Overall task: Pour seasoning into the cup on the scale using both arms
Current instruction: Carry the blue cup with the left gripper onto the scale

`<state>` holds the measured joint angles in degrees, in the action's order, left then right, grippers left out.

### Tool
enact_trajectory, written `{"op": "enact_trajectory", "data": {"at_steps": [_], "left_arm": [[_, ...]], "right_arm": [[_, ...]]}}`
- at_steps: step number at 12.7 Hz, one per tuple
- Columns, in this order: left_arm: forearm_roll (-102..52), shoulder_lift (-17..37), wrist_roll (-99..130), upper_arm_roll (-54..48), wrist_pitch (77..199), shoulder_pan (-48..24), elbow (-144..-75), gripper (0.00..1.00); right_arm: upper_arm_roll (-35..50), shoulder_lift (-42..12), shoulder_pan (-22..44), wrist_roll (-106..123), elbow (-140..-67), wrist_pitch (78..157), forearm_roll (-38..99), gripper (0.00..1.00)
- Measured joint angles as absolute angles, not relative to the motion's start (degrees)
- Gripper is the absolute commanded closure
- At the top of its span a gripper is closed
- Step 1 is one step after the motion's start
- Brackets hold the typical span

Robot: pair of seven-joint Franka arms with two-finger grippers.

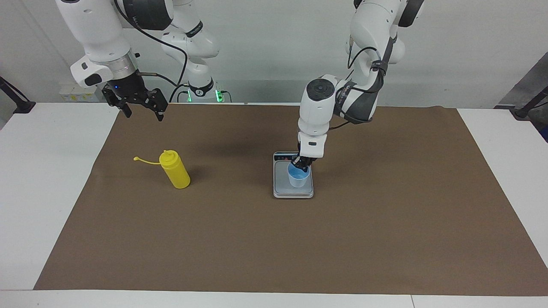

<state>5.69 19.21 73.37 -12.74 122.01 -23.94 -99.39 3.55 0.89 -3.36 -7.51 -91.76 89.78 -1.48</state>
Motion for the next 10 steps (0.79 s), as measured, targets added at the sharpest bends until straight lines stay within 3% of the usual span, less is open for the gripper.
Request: {"op": "enact_trajectory", "data": {"at_steps": [2,5,10], "left_arm": [[5.71,19.86,73.4,-12.89,124.15,-23.99,-100.43,1.0],[5.73,19.91,73.74,-12.94,125.17,-24.07,-101.01,0.68],[5.74,20.08,73.92,-12.73,125.22,-24.06,-101.34,0.6]], "right_arm": [[3.58,0.89,-3.31,-7.51,-91.76,89.78,-1.48,0.0],[3.59,0.89,-3.31,-7.51,-91.76,89.78,-1.48,0.0],[3.56,0.89,-3.38,-7.51,-91.76,89.78,-1.48,0.0]]}}
